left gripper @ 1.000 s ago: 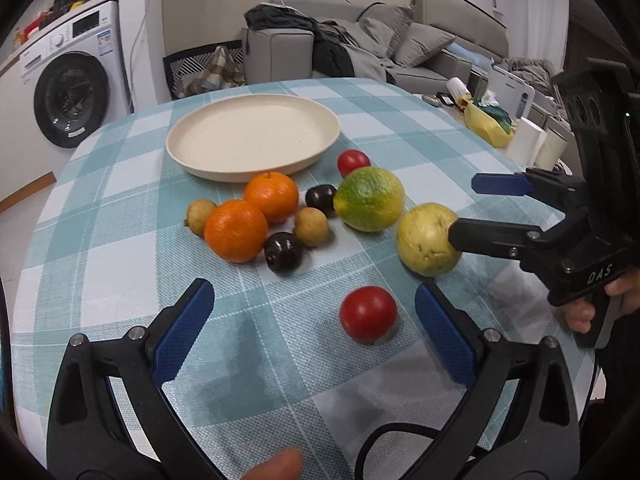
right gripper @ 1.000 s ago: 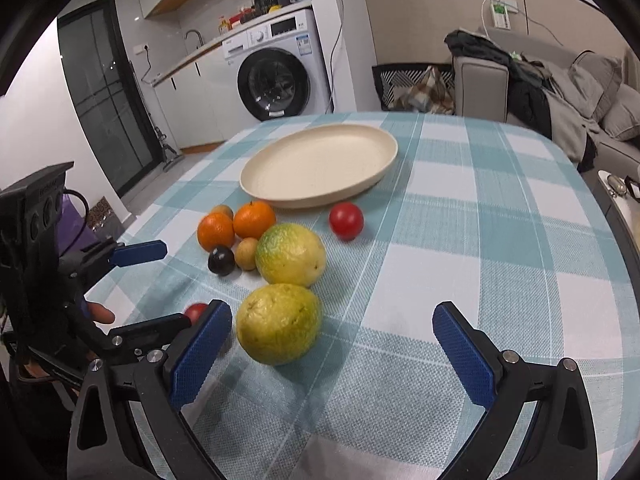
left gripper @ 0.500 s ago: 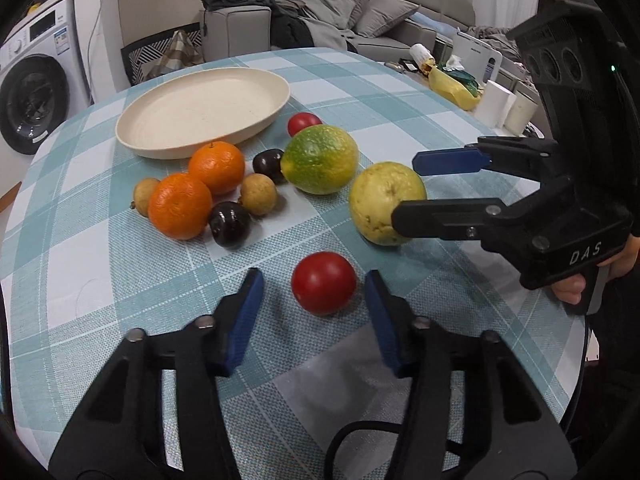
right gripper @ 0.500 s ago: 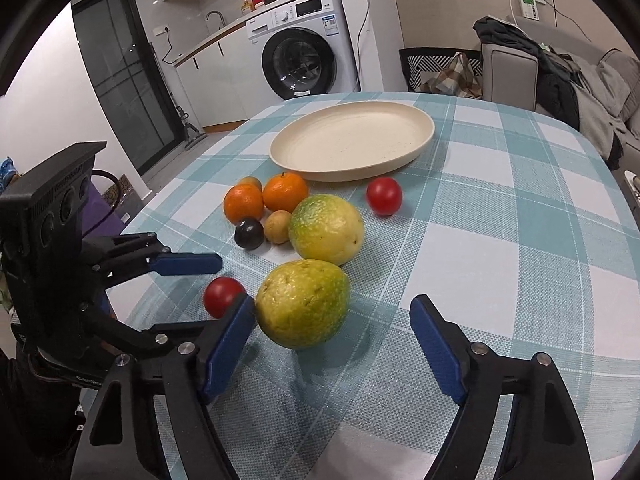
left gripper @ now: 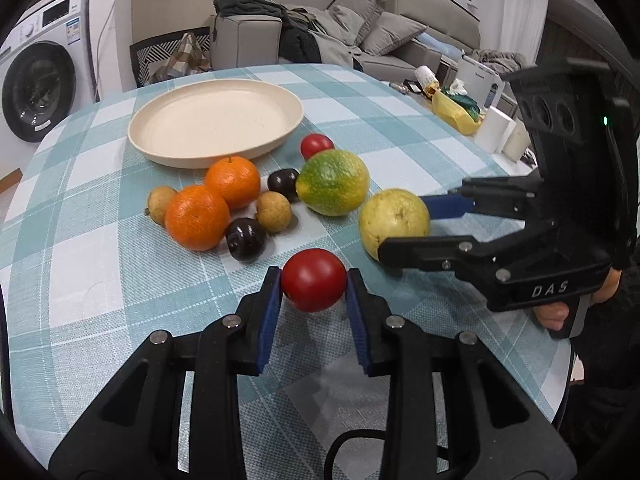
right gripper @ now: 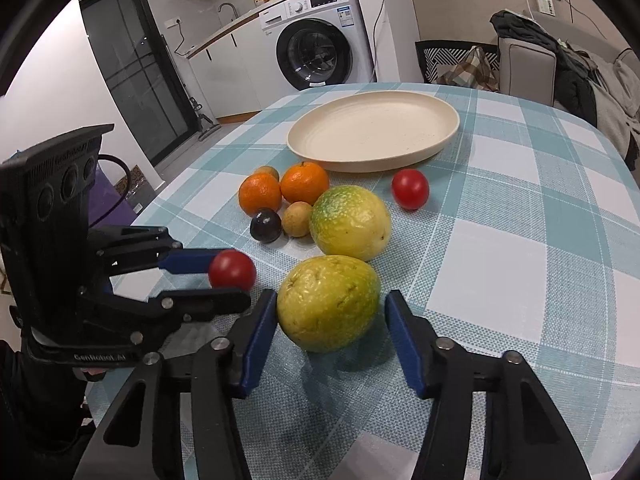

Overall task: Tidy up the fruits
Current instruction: 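Grasp the red tomato with the left tool while the right tool grasps the yellow guava, then carry the tomato and guava over the cream plate and open both tools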

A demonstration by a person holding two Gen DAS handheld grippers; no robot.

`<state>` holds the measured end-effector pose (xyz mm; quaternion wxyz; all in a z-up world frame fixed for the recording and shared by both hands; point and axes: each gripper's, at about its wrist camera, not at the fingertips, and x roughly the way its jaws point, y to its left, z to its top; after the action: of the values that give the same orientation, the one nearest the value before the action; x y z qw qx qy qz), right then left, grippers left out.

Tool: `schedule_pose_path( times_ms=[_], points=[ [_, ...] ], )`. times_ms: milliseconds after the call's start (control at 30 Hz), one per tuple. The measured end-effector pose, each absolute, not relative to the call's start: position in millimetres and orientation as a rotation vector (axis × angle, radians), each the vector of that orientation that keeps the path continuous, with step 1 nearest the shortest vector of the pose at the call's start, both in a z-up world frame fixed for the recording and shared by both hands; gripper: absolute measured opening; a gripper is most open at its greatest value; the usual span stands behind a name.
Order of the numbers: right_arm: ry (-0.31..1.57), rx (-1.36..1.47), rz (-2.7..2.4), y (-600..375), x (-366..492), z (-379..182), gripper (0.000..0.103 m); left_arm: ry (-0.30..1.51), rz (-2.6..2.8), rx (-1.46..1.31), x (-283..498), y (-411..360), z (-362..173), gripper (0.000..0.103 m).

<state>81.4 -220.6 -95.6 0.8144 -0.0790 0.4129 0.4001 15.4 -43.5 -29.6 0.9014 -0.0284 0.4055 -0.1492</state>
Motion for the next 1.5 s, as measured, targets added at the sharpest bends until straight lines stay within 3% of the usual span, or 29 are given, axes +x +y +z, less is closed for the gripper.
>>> schedule_pose_path(
  times_ms=[733, 1500],
  points=[
    [0.709, -0.107, 0.828, -218.0, 102.2, -50.3, 0.052, 0.712, -0.182, -0.143, 47.1, 1.6, 14.2, 0.029],
    [0.755, -0.097, 0.775, -180.7, 182.2, -57.4, 0.052, 0.684, -0.055, -0.144, 136.0, 20.9, 10.1, 0.029]
  ],
)
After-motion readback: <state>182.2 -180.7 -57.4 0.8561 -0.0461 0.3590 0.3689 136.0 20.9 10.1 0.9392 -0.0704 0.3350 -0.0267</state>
